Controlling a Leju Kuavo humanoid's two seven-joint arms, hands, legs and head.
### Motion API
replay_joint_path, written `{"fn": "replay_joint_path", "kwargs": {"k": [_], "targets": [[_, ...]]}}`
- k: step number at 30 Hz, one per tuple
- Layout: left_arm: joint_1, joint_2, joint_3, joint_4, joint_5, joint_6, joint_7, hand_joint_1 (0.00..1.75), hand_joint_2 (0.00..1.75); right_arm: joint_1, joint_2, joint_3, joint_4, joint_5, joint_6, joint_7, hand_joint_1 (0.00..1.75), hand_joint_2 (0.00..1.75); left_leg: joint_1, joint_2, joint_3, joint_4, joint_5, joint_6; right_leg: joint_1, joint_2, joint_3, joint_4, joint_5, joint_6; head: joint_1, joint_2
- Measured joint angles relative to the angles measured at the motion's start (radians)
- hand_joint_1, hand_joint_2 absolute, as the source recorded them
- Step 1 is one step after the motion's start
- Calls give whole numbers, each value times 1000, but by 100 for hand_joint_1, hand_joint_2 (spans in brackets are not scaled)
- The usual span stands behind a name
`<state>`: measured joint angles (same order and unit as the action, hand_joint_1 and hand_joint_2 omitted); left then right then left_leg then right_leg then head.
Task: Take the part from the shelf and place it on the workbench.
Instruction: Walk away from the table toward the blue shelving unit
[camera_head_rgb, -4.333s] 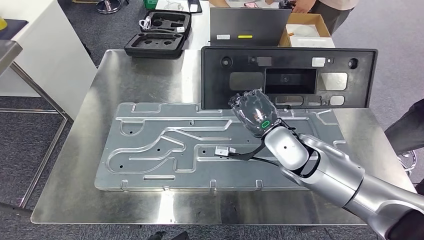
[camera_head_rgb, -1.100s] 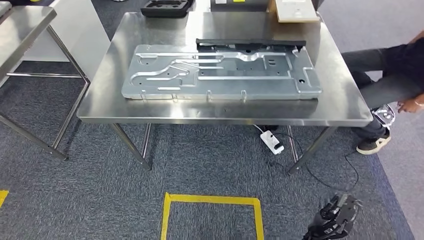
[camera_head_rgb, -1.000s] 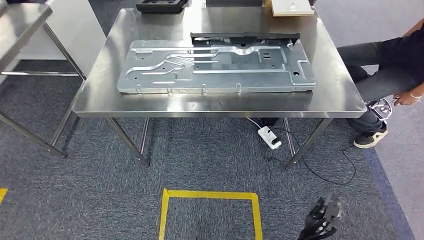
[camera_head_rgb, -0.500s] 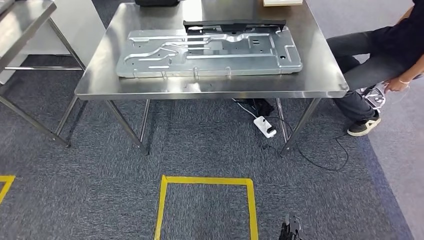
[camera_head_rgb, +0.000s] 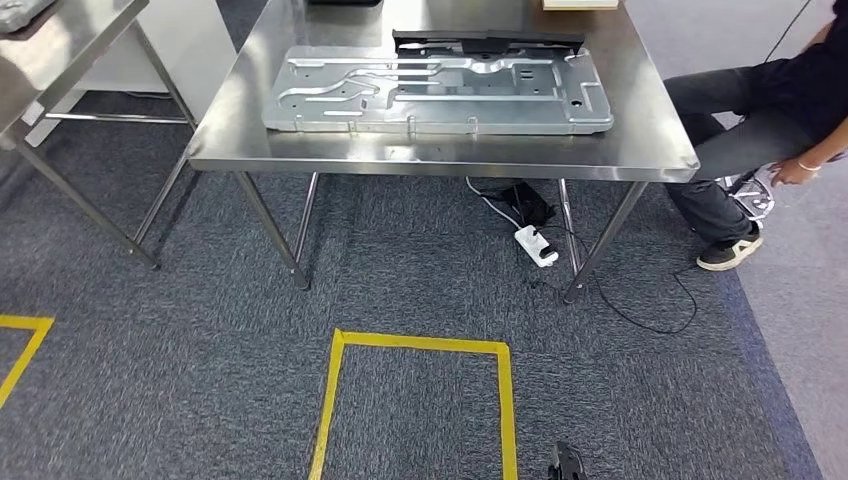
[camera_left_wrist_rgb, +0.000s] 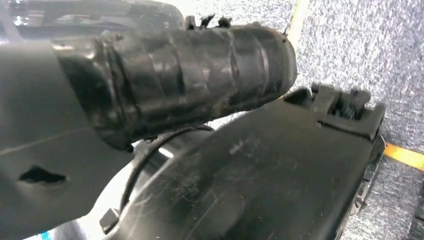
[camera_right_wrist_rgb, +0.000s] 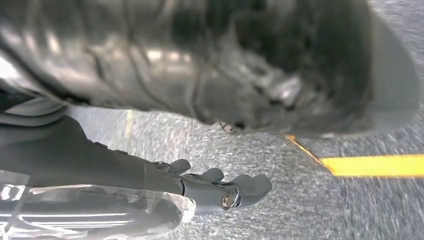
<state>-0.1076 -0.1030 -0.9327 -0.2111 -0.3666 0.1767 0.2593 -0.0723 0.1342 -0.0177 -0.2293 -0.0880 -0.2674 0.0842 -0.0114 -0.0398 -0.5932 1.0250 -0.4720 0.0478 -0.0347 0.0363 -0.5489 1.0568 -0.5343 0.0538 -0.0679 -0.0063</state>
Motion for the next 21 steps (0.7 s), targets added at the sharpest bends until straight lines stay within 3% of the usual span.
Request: {"fn": "replay_joint_path", "kwargs": {"k": [1,3,5,7,9,11,13,14,16,17,19,21], "targets": [[-1,0,-3,0,2,-4,0,0,0,-1,0,9,3,16,10,10,0,0,1,-6,-12,14,0,-6,1,5,4,-9,-2,-7,-2,0],[1,1,-6,0,16,-8,2,0,0,1,0,37,10,60,34,31,0,0,2,-18,-24,24,6,-15,4,-11,-4,0,6,-25,-6,0],[2,2,-6,0,37,-9,9,0,0,2,-1,75,15,104,52,44,0,0,3,-10,-40,46,-7,-24,3,-29,-6,-1,14,-40,-8,0],[3,3,-6,1,52,-12,17,0,0,0,-1,107,16,138,57,40,0,0,8,14,-78,133,-63,-36,3,-47,-10,-3,22,-52,-15,0],[3,2,-6,1,58,-20,24,0,0,1,-2,132,17,165,53,20,0,0,14,27,-125,253,-121,-46,5,-68,-16,-3,25,-56,-19,0],[3,1,-6,1,58,-26,30,0,0,2,-3,157,17,188,50,-2,0,0,16,31,-131,290,-125,-48,6,-89,-19,-3,27,-56,-19,0],[3,0,-6,1,52,-29,33,0,0,1,-3,186,18,206,55,-12,0,0,16,43,-62,186,-72,-40,7,-107,-20,-3,29,-55,-19,0],[2,0,-6,1,49,-30,35,0,0,0,-2,201,18,214,61,-12,0,0,12,62,-20,114,-52,-35,8,-115,-20,-4,31,-53,-19,0],[0,-1,-6,1,45,-31,37,0,0,-2,-1,229,18,226,78,-6,0,0,1,94,32,16,-33,-26,10,-130,-19,-7,35,-45,-19,0],[0,-2,-6,1,45,-32,38,0,0,-2,-1,242,18,230,88,2,0,0,-4,100,33,4,-37,-23,11,-137,-19,-10,37,-40,-19,0],[2,-2,-6,1,47,-33,41,0,0,-3,-1,265,17,236,102,20,0,0,-6,83,29,-3,-28,-16,13,-149,-16,-17,41,-27,-18,0],[4,-3,-6,1,51,-33,43,0,0,-3,-2,284,17,241,111,37,0,0,-1,66,33,-18,-15,-5,11,-120,-20,-3,25,-17,-16,0]]}}
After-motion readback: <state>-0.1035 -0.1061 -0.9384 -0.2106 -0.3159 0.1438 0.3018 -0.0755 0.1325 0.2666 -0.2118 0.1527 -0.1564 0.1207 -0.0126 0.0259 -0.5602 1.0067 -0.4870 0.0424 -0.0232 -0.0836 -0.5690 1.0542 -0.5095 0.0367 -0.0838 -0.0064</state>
